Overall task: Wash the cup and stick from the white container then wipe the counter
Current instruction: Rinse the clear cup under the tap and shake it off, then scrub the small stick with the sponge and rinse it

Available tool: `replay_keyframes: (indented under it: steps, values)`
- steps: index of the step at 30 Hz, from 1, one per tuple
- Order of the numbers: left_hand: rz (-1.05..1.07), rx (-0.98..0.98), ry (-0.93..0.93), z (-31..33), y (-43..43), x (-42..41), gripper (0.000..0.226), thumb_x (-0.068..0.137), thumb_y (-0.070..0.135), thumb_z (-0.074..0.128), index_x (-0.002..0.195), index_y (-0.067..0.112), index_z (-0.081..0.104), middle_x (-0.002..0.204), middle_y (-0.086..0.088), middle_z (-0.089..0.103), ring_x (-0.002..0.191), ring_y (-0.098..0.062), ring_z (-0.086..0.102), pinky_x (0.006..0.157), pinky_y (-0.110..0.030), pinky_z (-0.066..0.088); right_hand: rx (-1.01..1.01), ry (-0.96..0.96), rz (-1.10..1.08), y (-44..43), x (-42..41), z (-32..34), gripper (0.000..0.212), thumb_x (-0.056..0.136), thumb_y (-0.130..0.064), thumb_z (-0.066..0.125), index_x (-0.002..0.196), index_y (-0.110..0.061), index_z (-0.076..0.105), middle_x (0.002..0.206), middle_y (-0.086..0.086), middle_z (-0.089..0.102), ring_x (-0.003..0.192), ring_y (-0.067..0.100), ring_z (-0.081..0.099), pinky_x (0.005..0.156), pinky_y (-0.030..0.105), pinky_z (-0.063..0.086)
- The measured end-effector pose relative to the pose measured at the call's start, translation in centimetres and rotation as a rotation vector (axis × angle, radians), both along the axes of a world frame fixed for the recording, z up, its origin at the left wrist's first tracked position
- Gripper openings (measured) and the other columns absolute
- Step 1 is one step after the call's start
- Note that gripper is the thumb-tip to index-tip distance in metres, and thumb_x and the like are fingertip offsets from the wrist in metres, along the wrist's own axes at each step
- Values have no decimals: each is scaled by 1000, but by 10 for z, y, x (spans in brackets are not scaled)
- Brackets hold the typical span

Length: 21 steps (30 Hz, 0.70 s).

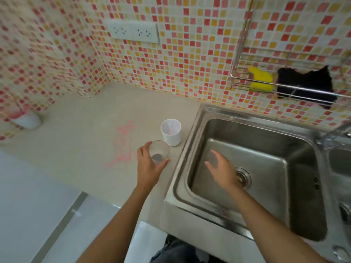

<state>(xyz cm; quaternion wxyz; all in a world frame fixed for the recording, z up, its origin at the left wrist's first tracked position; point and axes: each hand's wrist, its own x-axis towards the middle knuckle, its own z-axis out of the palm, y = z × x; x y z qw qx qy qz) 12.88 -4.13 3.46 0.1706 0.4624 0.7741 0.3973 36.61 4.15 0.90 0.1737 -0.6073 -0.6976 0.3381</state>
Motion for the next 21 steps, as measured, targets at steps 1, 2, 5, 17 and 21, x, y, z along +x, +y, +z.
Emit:
replay_keyframes:
  steps: [1, 2, 5, 17, 21]
  values:
    - [-12, -12, -8, -2, 1, -10, 87, 69, 35, 85, 139, 15, 37, 135, -7, 39, 119, -21, 48, 96, -23, 38, 11, 18, 18, 9, -20, 9, 58, 89, -36, 64, 141, -18, 46, 132, 10, 59, 121, 29, 54, 99, 36, 42]
    - [-25, -27, -15, -4, 3, -19, 88, 69, 35, 86, 138, 14, 37, 135, -7, 39, 117, -21, 49, 94, -22, 39, 19, 42, 38, 16, -38, 17, 59, 89, -38, 63, 142, -19, 44, 134, 10, 57, 123, 29, 52, 100, 36, 42]
    - [-100, -53, -43, -8, 4, -38, 87, 67, 30, 87, 137, 11, 39, 132, -7, 42, 113, -20, 50, 89, -19, 37, 55, 78, 79, 35, -86, 37, 66, 88, -34, 66, 145, -14, 39, 145, 8, 47, 133, 26, 43, 109, 35, 33]
    - [-296, -111, -76, -13, 20, -81, 93, 75, 67, 64, 146, 21, 27, 141, 2, 33, 130, -11, 38, 108, -32, 37, -16, 124, 96, 61, -150, 36, 93, 73, -38, 80, 148, -22, 27, 147, 4, 43, 133, 24, 42, 107, 36, 36]
    - [-334, 33, 58, 12, 66, -90, 59, 93, 50, 53, 141, 18, 42, 137, -2, 45, 126, -15, 44, 105, -24, 33, -45, 94, 119, 70, -153, 39, 95, 72, -47, 79, 148, -27, 25, 148, 0, 43, 132, 23, 43, 106, 38, 38]
